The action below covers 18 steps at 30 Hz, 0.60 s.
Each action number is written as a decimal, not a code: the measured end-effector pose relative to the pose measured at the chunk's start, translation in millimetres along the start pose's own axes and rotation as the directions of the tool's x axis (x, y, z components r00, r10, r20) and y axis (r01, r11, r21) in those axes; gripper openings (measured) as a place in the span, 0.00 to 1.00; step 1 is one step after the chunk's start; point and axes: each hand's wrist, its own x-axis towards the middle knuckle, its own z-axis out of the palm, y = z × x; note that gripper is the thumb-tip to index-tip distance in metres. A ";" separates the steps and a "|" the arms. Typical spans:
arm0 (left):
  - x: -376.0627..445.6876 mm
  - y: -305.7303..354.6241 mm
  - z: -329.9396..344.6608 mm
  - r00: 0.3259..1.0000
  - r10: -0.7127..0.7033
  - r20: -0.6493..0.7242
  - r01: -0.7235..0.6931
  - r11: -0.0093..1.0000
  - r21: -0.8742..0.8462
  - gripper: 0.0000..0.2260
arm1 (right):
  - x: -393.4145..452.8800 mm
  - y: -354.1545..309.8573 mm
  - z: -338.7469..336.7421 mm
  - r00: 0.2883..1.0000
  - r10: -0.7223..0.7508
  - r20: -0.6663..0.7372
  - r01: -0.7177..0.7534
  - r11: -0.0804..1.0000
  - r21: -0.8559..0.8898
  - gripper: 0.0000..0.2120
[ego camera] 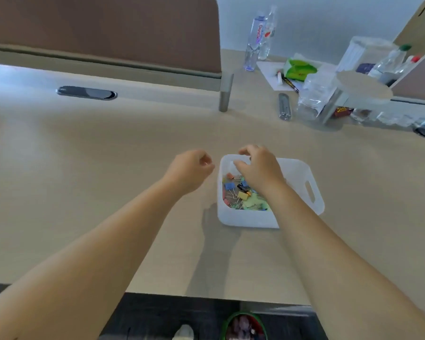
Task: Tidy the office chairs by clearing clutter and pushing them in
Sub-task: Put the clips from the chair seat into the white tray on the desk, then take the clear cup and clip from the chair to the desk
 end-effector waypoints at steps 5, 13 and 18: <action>-78.8 -46.1 -49.3 0.956 -0.157 -0.247 0.141 0.987 -0.082 0.10 | -37.3 -68.7 31.0 0.957 -0.261 0.129 0.259 0.965 0.029 0.16; -269.1 -144.8 -121.0 0.747 -0.458 -0.482 0.422 0.887 -0.189 0.13 | -153.8 -203.8 108.4 0.708 -0.593 0.383 0.586 0.797 0.149 0.18; -394.6 -207.6 -145.6 0.510 -0.624 -0.592 0.539 0.769 -0.345 0.11 | -244.6 -279.6 157.7 0.521 -0.711 0.473 0.701 0.672 0.238 0.17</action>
